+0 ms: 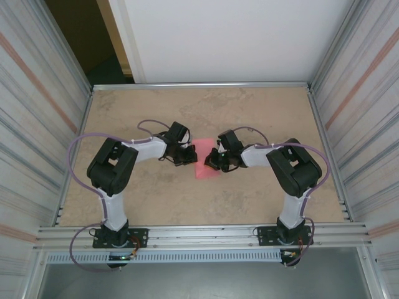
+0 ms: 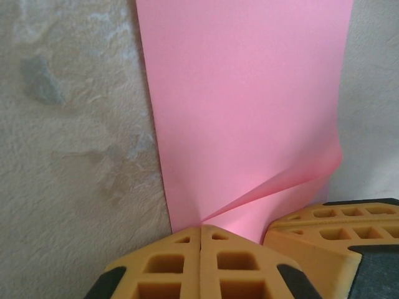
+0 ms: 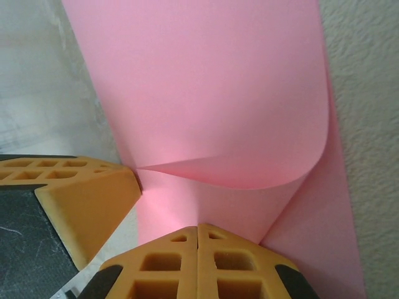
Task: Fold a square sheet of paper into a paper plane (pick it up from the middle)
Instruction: Fold the triangle a second time at the center of the table.
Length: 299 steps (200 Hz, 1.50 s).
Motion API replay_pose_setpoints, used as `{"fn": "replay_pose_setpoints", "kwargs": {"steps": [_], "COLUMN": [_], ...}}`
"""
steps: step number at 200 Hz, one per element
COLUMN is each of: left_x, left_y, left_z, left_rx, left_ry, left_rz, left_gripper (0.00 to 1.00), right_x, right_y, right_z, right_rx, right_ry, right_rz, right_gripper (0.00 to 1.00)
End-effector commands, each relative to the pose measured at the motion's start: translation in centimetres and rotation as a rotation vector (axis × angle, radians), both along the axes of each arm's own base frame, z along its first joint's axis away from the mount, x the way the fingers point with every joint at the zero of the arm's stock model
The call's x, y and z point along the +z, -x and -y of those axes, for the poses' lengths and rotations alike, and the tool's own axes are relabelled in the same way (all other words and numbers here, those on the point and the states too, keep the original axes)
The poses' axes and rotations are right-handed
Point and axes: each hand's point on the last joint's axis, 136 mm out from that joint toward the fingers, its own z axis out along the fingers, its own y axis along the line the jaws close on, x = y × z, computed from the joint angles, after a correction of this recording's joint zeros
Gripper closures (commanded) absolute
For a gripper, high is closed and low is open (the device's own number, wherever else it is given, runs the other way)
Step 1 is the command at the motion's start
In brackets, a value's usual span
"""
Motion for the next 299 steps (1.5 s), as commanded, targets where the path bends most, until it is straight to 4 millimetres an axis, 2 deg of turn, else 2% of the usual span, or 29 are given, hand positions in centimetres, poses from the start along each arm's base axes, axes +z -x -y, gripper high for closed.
{"fn": "replay_pose_setpoints", "kwargs": {"steps": [1, 28, 47, 63, 82, 115, 144, 179, 216, 236, 260, 278, 299], "left_x": [-4.9, -5.4, -5.2, -4.9, -4.7, -4.6, -4.7, -5.0, -5.4, -5.4, -4.9, -4.4, -3.8], "left_y": [2.6, 3.0, 2.8, 2.6, 2.4, 2.3, 2.5, 2.7, 2.7, 2.5, 2.1, 1.7, 1.4], "left_z": [-4.1, -4.3, -4.0, -3.7, -3.4, -3.3, -3.5, -3.9, -4.3, -4.2, -3.5, -3.0, -2.6], "left_rx": [0.024, 0.022, 0.013, 0.008, 0.001, -0.002, 0.000, 0.000, 0.003, 0.002, -0.011, -0.019, -0.026], "left_ry": [-0.222, -0.225, -0.207, -0.198, -0.191, -0.187, -0.198, -0.220, -0.231, -0.221, -0.194, -0.174, -0.157], "left_rz": [-0.120, -0.133, -0.127, -0.122, -0.117, -0.119, -0.125, -0.128, -0.132, -0.133, -0.119, -0.108, -0.096], "left_gripper": [0.95, 0.95, 0.95, 0.95, 0.95, 0.94, 0.95, 0.95, 0.95, 0.94, 0.94, 0.94, 0.94], "right_x": [-2.1, -1.1, 0.7, 2.7, 4.2, 3.2, 1.9, -0.3, -1.5, -1.1, 1.5, 3.5, 4.1], "right_y": [1.1, 0.8, -0.1, -0.9, -1.3, -1.6, -2.1, -2.3, -3.3, -4.0, -4.9, -4.7, -3.3], "right_z": [2.8, 4.1, 4.6, 4.3, 2.8, -0.2, -1.0, 0.7, 5.3, 7.5, 8.2, 7.0, 4.1], "right_rx": [-0.036, -0.070, -0.089, -0.067, -0.005, 0.063, 0.065, 0.024, -0.084, -0.128, -0.115, -0.069, 0.002], "right_ry": [0.074, 0.077, 0.062, 0.061, 0.063, 0.051, 0.053, 0.069, 0.078, 0.090, 0.110, 0.110, 0.086], "right_rz": [-0.047, -0.016, 0.045, 0.111, 0.159, 0.136, 0.104, 0.057, 0.025, 0.035, 0.104, 0.153, 0.158], "right_gripper": [0.99, 0.99, 0.98, 0.97, 0.97, 0.98, 0.98, 0.99, 0.98, 0.98, 0.98, 0.98, 0.99]}}
